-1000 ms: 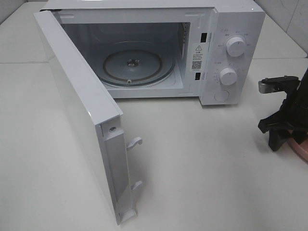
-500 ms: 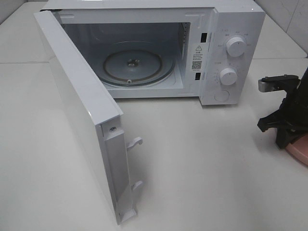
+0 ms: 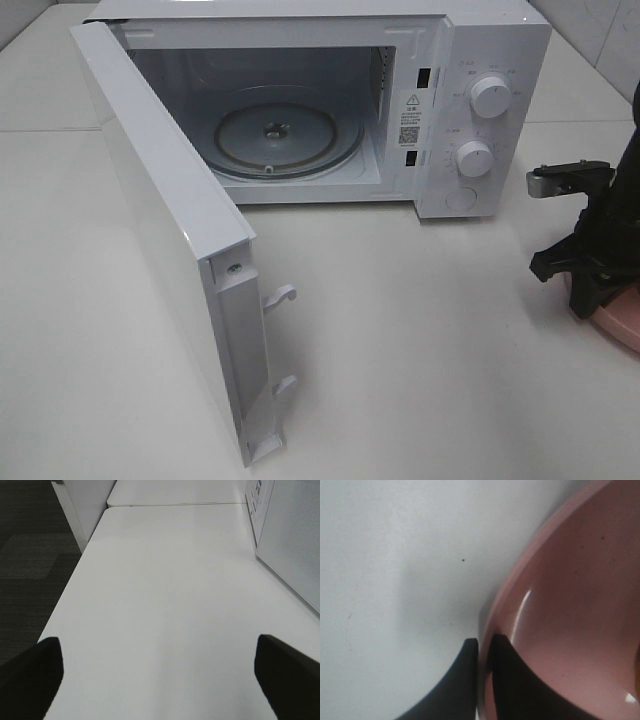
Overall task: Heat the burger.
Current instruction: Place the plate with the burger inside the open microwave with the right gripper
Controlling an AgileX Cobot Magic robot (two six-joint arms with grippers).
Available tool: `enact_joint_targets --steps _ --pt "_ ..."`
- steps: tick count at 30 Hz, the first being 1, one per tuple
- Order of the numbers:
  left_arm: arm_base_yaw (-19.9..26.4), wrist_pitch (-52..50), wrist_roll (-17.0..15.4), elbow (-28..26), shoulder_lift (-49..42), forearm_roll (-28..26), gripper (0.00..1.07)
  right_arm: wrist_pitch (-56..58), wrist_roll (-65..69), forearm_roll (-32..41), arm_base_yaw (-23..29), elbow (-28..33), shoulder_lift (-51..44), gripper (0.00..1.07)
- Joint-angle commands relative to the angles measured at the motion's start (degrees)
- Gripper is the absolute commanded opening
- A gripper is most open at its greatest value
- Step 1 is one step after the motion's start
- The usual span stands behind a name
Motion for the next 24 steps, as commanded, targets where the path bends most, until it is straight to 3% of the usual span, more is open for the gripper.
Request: enact_joint_targets --steps 1,15,24 --pt "-0.34 -0.29 -0.23 0.11 -0.34 0.0 0.98 2.35 1.09 0.4 1.32 0.8 -0.74 0.0" --pt "-0.34 -0.29 -0.23 0.11 -0.34 0.06 0.98 6.13 5.33 -4.76 6.02 1.72 -7.05 0.0" --pt "-0.34 -0.29 -0.23 0.11 -0.34 0.17 0.98 6.42 5.96 -8.59 9.0 8.08 -12.89 0.0"
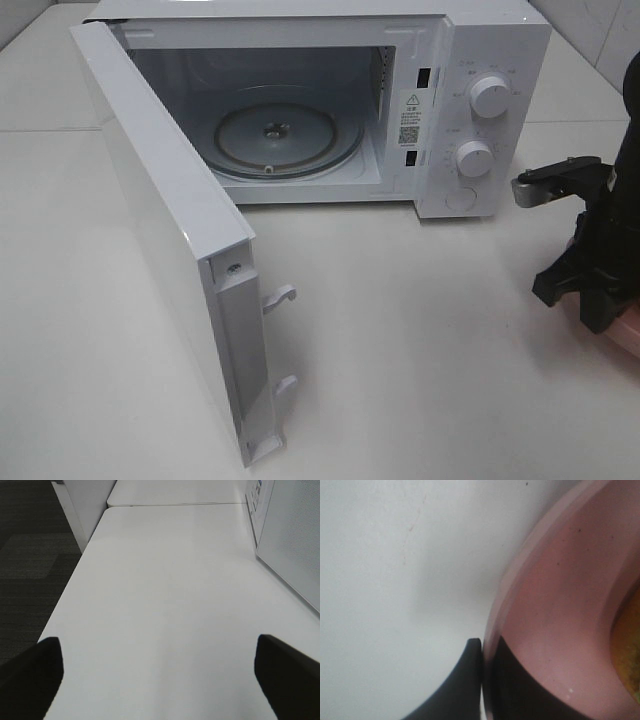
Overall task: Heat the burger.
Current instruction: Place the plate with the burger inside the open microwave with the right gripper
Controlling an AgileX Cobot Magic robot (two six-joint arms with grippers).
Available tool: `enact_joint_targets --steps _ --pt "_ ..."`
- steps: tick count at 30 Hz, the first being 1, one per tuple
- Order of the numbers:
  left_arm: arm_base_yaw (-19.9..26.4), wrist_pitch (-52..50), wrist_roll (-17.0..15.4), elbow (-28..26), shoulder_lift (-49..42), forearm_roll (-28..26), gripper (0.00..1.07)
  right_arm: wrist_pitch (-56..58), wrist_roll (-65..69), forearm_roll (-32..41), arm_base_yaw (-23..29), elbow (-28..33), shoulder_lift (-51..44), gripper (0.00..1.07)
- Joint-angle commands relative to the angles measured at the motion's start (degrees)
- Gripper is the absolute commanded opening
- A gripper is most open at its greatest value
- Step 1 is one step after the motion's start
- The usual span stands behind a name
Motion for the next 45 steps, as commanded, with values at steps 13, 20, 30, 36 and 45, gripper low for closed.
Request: enact_joint_targets --steps 13,20,30,36,45 --pt "-0.34 -0.29 -0.23 0.11 -0.34 0.17 0.98 3.9 7.28 -10.37 11.34 7.28 -10.31 0.0" --pt "-0.34 -0.29 -0.23 0.11 -0.34 0.17 0.98 4.3 12.15 -13.87 17.13 8.71 -13.69 0.0" --pt "-0.34 -0.29 -0.23 0.11 -0.34 0.17 0.98 8.08 16.1 -17.02 25.32 10.14 -14.15 0.0" --pt "-0.34 -0.29 -0.23 0.11 -0.34 0.17 0.98 8.31 16.62 -19.02 28.59 10.6 -15.3 0.0" --pt "-0.34 -0.29 -0.23 0.11 -0.34 0.17 0.98 9.97 17.25 -21.89 35.01 10.66 -19.31 0.0"
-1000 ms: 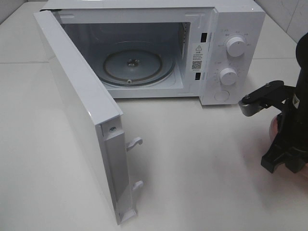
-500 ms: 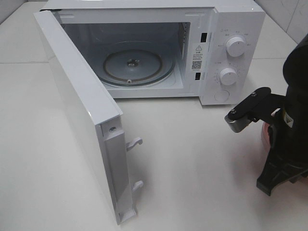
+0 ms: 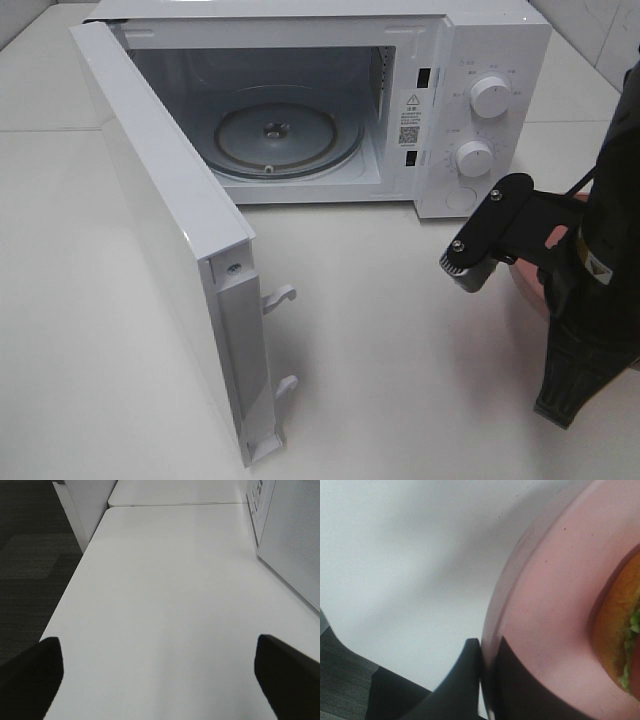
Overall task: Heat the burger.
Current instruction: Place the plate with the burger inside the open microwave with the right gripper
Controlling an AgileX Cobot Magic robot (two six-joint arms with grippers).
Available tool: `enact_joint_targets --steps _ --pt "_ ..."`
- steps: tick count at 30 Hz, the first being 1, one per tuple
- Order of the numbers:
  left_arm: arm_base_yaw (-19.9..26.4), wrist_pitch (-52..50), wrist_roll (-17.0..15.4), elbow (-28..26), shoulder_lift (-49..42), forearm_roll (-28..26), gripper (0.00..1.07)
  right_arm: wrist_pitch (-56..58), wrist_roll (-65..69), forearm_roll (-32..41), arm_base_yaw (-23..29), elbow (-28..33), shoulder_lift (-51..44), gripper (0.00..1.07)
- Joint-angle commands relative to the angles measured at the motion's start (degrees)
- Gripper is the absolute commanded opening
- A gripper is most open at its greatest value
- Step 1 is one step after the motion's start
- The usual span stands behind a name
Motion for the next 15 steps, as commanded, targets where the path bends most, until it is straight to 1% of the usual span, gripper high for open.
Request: enact_joint_targets --steps 1,3,4,6,7,9,10,11,12,13,15 --pt "-0.34 -0.29 -0.23 0.11 -0.34 -0.06 0.98 2.46 0.69 -2.75 1.15 -0.11 -0.8 0.0" --pt "-0.34 -0.29 -0.23 0.11 -0.34 -0.06 0.98 4.53 0.69 -2.81 4.01 -0.11 -0.97 0.0" --pt "-0.34 -0.29 -0.23 0.11 -0.34 -0.06 0.98 4.53 0.69 -2.81 4.01 -0.11 -0.97 0.0" --pt "-0.34 -0.29 -0.23 0.11 -0.34 -0.06 0.98 4.58 0.74 -3.15 6.13 -0.11 -1.43 0.0" --pt "-0.34 -0.29 -0.23 0.11 -0.34 -0.06 0.98 4.58 0.74 -3.15 6.13 -0.11 -1.43 0.0" --pt "-0.34 -0.29 -0.23 0.11 -0.34 -0.06 0.98 4.87 0.74 -3.5 8.65 -0.11 -1.66 0.0" --pt "-0.34 -0.29 -0.23 0.11 -0.34 -0.06 0.98 4.87 0.74 -3.5 8.65 -0.11 -1.66 0.0" --pt "-0.34 -0.29 -0.23 0.11 -0.34 -0.06 0.98 4.76 0.74 -3.95 10.43 -0.11 -1.66 0.0" --pt "-0.34 -0.29 -0.23 0.11 -0.34 -0.06 0.98 4.76 0.74 -3.95 10.43 -0.11 -1.66 0.0" --pt "-0.34 -0.29 -0.23 0.11 -0.34 -0.06 0.98 4.24 0.4 -4.76 12.15 -0.11 -1.66 0.0" --pt "-0.34 -0.29 -0.23 0.11 -0.34 -0.06 0.98 3.78 0.11 -5.16 12.95 -0.11 -1.66 0.0"
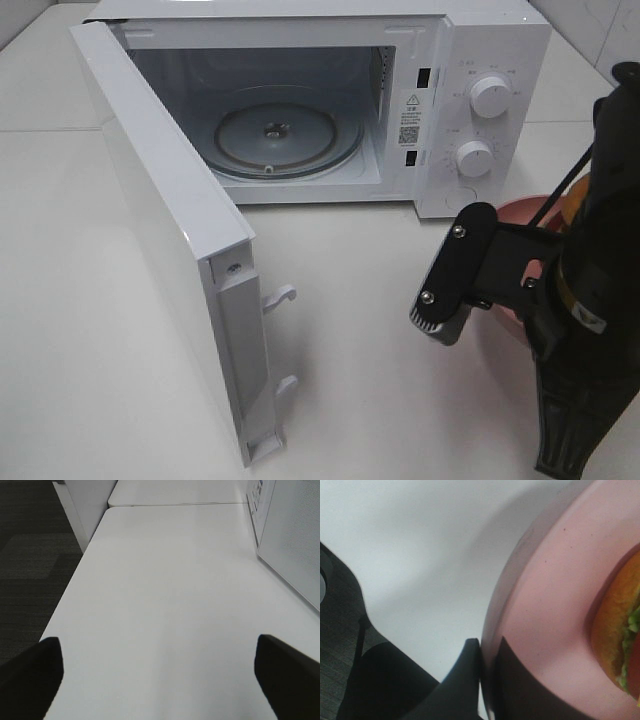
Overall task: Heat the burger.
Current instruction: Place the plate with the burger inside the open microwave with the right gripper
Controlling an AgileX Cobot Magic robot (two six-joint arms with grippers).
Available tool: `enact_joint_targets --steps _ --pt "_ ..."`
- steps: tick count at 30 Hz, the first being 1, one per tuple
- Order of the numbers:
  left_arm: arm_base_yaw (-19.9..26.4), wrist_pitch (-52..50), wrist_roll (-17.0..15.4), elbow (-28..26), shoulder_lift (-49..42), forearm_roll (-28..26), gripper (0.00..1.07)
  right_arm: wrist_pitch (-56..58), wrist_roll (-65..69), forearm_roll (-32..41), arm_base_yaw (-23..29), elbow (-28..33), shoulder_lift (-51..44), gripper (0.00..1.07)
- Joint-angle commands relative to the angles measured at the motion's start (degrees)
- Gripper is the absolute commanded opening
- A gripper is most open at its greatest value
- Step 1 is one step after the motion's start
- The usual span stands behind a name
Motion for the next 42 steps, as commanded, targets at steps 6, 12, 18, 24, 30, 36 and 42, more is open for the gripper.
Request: enact_joint_targets --steps 6,12,18,24,30,36,42 --pt "-0.34 -0.29 -0.23 0.11 -0.34 -0.06 0.98 -3.15 -5.5 -5.96 3.95 -0.11 -0.57 0.0" --pt "-0.34 -0.29 -0.23 0.11 -0.34 -0.06 0.98 -5.44 -11.17 -6.93 3.95 -0.11 -0.57 0.0" --pt "-0.34 -0.29 -0.23 0.11 -0.34 -0.06 0.98 -11.06 -23.61 -6.93 3.78 -0.11 -0.57 0.0" --pt "-0.34 -0.29 -0.23 0.11 -0.34 -0.06 0.98 -15.53 -36.04 -4.24 1.72 -0.17 0.46 0.0" --pt "-0.34 -0.29 -0.23 0.11 -0.34 -0.06 0.98 -19.54 -43.43 -2.01 -2.06 -0.29 1.95 0.0" --pt "-0.34 -0.29 -0.23 0.11 -0.34 -0.06 0.98 -23.78 -46.64 -1.83 -6.47 -0.29 3.9 0.0" --pt "-0.34 -0.29 -0.23 0.11 -0.34 0.0 0.98 -27.67 -48.3 -1.55 -7.73 -0.57 5.27 0.0"
